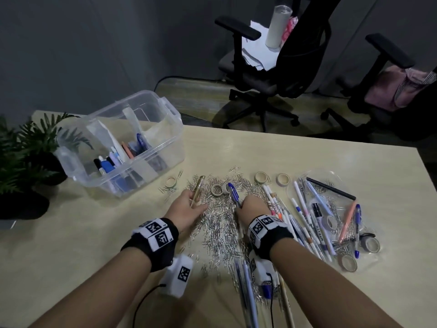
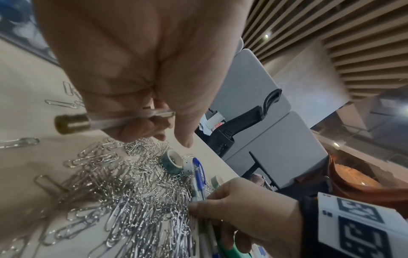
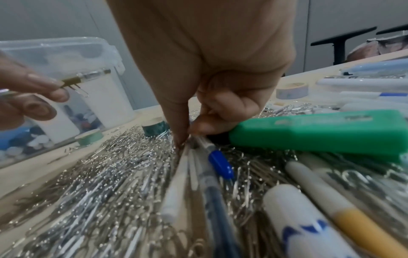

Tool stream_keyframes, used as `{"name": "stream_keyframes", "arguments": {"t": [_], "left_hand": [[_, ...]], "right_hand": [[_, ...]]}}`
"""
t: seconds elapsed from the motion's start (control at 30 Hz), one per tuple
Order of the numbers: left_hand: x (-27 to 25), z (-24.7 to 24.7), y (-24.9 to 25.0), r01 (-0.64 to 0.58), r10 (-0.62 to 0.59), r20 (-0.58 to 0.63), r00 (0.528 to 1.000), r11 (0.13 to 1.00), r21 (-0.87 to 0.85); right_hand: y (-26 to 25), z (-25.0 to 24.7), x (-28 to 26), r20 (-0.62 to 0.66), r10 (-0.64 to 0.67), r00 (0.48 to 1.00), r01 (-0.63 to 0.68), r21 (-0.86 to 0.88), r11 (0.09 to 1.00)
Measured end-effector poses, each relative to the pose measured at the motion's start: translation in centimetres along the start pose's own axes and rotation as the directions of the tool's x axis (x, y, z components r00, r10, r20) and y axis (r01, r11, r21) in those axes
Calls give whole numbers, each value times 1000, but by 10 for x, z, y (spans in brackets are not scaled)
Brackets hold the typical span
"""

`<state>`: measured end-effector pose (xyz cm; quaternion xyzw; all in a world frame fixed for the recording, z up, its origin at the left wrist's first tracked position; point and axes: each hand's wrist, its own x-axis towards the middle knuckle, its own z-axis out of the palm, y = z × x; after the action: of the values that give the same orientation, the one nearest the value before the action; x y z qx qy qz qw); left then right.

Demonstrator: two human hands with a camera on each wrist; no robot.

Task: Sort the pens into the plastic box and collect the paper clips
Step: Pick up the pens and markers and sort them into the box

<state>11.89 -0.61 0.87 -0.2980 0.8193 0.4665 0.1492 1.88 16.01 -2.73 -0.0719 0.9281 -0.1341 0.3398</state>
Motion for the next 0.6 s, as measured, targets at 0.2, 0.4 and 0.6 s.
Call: {"name": "stream_keyframes", "arguments": {"t": [0.2, 0.4, 0.6], "left_hand": [[-2, 0, -2, -15, 15, -11, 1000, 1000, 13], [-7, 3, -3, -15, 15, -14, 1000, 999, 41], [-9, 10, -1, -19, 19, 18, 1000, 999, 31]], "right_hand": [[-3, -1, 2, 10, -18, 1000, 19, -32, 999], [-3, 1, 0, 27, -45, 999, 45, 2, 999], [3, -5, -7, 50, -82, 995, 75, 137, 988]]}}
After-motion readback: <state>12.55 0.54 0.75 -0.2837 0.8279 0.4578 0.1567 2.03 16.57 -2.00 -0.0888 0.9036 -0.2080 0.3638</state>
